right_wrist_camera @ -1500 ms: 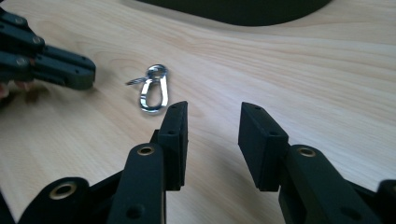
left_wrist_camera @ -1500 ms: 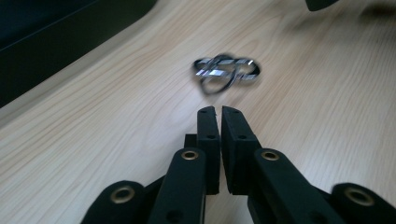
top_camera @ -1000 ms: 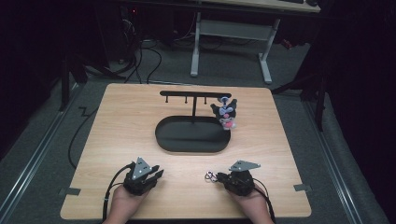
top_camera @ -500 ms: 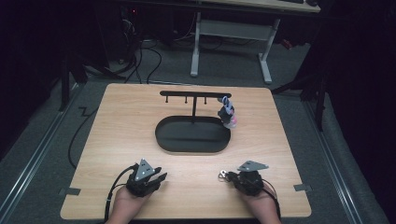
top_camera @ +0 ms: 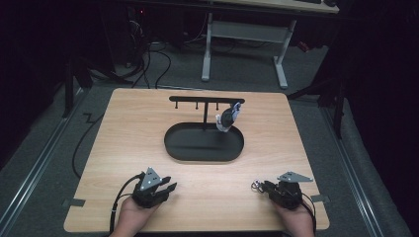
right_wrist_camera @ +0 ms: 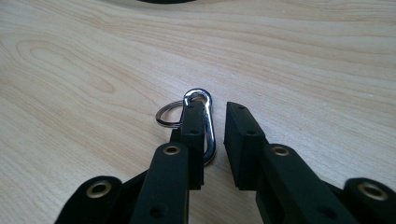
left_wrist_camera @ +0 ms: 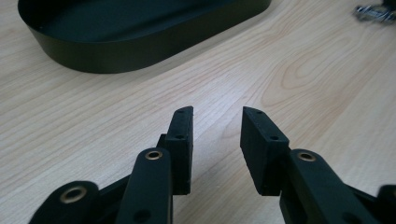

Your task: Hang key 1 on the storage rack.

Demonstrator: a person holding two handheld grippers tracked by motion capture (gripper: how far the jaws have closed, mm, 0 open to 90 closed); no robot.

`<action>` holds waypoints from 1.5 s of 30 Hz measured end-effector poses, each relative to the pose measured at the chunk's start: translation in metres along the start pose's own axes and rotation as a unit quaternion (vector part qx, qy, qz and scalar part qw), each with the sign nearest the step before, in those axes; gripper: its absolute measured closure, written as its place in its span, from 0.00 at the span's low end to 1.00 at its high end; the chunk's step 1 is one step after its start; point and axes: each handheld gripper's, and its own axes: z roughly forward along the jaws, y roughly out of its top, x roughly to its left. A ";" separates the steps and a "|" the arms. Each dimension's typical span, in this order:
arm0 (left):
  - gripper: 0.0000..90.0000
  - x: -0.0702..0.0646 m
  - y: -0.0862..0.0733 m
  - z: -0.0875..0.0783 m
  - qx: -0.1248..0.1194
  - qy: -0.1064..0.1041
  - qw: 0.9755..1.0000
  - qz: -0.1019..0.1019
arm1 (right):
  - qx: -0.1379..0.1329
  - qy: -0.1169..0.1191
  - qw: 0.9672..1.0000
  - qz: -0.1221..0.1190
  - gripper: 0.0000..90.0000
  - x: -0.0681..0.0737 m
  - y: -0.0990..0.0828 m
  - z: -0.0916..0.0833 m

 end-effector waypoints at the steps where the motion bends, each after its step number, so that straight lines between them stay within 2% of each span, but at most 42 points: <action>1: 0.71 0.001 0.001 -0.002 0.001 0.003 1.000 0.008 | 0.005 0.003 1.000 0.001 0.85 -0.001 0.001 -0.001; 3: 0.69 0.003 -0.004 -0.004 0.006 0.013 0.999 0.032 | 0.022 0.001 1.000 -0.012 0.82 -0.002 0.001 -0.005; 4: 0.69 0.003 -0.004 -0.004 0.006 0.013 0.999 0.032 | 0.022 0.001 1.000 -0.012 0.82 -0.002 0.001 -0.005; 7: 0.69 0.007 -0.011 -0.001 0.016 0.009 1.000 0.021 | 0.049 -0.002 0.999 -0.020 0.77 -0.002 0.000 -0.009; 9: 0.68 0.008 -0.010 -0.001 0.008 0.010 1.000 0.022 | 0.077 -0.002 0.997 -0.026 0.75 0.000 0.003 -0.013; 10: 0.68 0.008 -0.010 -0.001 0.008 0.010 1.000 0.022 | 0.077 -0.002 0.997 -0.026 0.75 0.000 0.003 -0.013; 12: 0.67 0.007 -0.009 -0.002 0.008 0.007 1.000 0.027 | 0.106 0.001 0.994 -0.031 0.73 0.001 0.008 -0.016; 14: 0.67 0.007 -0.009 -0.002 0.008 0.007 1.000 0.029 | 0.113 0.000 0.993 -0.032 0.72 0.002 0.010 -0.016; 15: 0.67 0.008 -0.009 -0.004 0.005 0.006 1.000 0.028 | 0.134 -0.001 0.990 -0.041 0.71 0.003 0.013 -0.015; 16: 0.66 0.008 -0.009 -0.004 0.005 0.006 1.000 0.028 | 0.134 -0.001 0.990 -0.041 0.71 0.003 0.013 -0.015; 17: 0.66 0.009 -0.009 -0.005 0.002 0.005 1.000 0.026 | 0.150 -0.004 0.988 -0.047 0.70 0.005 0.017 -0.014; 18: 0.66 0.009 -0.009 -0.006 0.000 0.006 1.000 0.026 | 0.155 -0.005 0.987 -0.052 0.69 0.006 0.019 -0.014; 20: 0.65 0.010 -0.009 -0.007 -0.001 0.006 1.000 0.024 | 0.159 -0.006 0.986 -0.053 0.69 0.006 0.020 -0.014; 21: 0.65 0.010 -0.009 -0.007 -0.001 0.005 1.000 0.023 | 0.175 -0.008 0.983 -0.060 0.66 0.008 0.026 -0.012; 22: 0.65 0.010 -0.009 -0.007 -0.001 0.005 1.000 0.023 | 0.175 -0.008 0.983 -0.060 0.66 0.008 0.026 -0.012; 23: 0.65 0.011 -0.009 -0.007 -0.001 0.004 1.000 0.022 | 0.190 -0.009 0.979 -0.069 0.63 0.010 0.029 -0.010; 24: 0.65 0.011 -0.009 -0.007 -0.001 0.004 1.000 0.022 | 0.197 -0.008 0.978 -0.071 0.62 0.010 0.031 -0.009; 25: 0.65 0.011 -0.009 -0.007 -0.001 0.004 1.000 0.022 | 0.197 -0.008 0.978 -0.071 0.62 0.010 0.031 -0.009; 27: 0.65 0.011 -0.009 -0.007 0.000 0.001 1.000 0.022 | 0.220 -0.008 0.972 -0.077 0.60 0.013 0.037 -0.004; 28: 0.65 0.011 -0.009 -0.007 0.000 0.001 1.000 0.022 | 0.220 -0.008 0.972 -0.077 0.60 0.013 0.037 -0.004; 29: 0.65 0.011 -0.009 -0.007 0.000 0.001 1.000 0.022 | 0.225 -0.007 0.971 -0.079 0.59 0.014 0.038 -0.002; 30: 0.65 0.011 -0.009 -0.007 0.000 0.000 1.000 0.023 | 0.236 -0.007 0.968 -0.084 0.57 0.015 0.041 0.001; 32: 0.65 0.010 -0.009 -0.006 0.001 -0.001 1.000 0.023 | 0.239 -0.004 0.967 -0.085 0.57 0.015 0.042 0.003; 33: 0.65 0.010 -0.009 -0.005 0.002 -0.002 1.000 0.025 | 0.248 -0.004 0.965 -0.086 0.55 0.017 0.045 0.006; 34: 0.65 0.010 -0.009 -0.005 0.002 -0.002 1.000 0.025 | 0.248 -0.004 0.965 -0.086 0.55 0.017 0.045 0.006; 37: 0.65 0.010 -0.009 -0.006 0.004 -0.003 1.000 0.025 | 0.265 -0.010 0.959 -0.104 0.52 0.019 0.050 0.013; 45: 0.65 0.010 -0.009 -0.005 0.005 -0.005 1.000 0.026 | 0.263 -0.021 0.957 -0.124 0.51 0.023 0.057 0.022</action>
